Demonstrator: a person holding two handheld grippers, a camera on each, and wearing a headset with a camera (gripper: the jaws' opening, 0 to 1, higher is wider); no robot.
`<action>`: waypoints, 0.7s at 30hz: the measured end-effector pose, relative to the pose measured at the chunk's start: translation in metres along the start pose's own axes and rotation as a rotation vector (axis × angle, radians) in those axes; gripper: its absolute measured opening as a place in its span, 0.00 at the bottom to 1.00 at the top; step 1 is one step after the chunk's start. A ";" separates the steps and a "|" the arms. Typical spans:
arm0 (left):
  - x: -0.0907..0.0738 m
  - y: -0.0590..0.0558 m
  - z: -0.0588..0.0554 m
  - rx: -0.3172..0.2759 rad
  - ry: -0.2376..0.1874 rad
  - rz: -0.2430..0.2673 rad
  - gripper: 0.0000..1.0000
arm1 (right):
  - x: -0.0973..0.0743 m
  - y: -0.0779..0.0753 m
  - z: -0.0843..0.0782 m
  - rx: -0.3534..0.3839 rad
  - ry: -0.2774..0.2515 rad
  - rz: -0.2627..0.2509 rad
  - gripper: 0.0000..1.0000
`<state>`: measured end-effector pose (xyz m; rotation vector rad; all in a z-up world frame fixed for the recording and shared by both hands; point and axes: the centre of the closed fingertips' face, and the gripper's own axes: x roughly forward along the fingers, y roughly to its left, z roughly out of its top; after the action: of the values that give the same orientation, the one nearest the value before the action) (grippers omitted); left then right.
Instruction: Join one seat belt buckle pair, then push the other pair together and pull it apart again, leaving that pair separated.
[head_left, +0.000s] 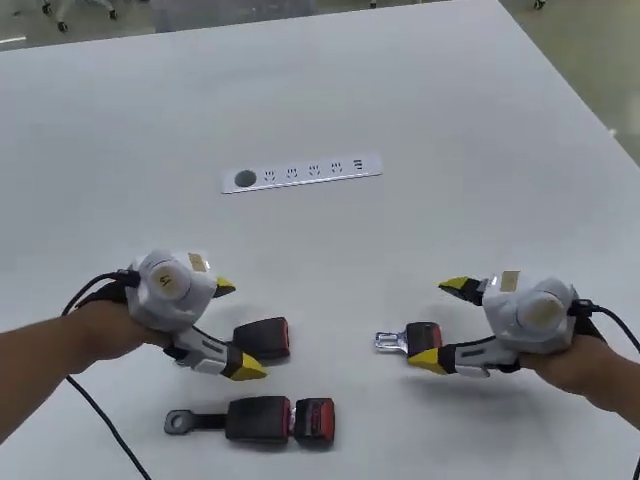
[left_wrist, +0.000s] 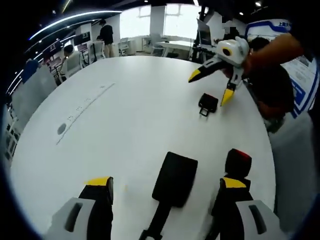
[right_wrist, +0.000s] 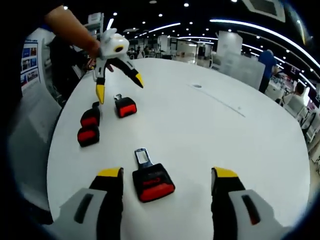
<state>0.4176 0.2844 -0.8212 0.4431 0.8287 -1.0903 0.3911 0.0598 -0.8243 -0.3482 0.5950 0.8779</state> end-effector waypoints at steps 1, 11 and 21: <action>-0.003 0.000 0.001 -0.036 -0.014 0.011 0.95 | -0.001 0.000 0.002 0.016 -0.007 -0.014 0.75; -0.052 -0.008 0.010 -0.179 -0.221 0.147 0.98 | -0.019 0.010 0.033 0.086 -0.089 -0.160 0.88; -0.102 -0.027 -0.003 -0.258 -0.334 0.256 1.00 | -0.048 0.044 0.049 0.119 -0.147 -0.235 0.94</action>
<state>0.3705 0.3358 -0.7424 0.1382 0.5866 -0.7788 0.3495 0.0821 -0.7583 -0.2381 0.4573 0.6337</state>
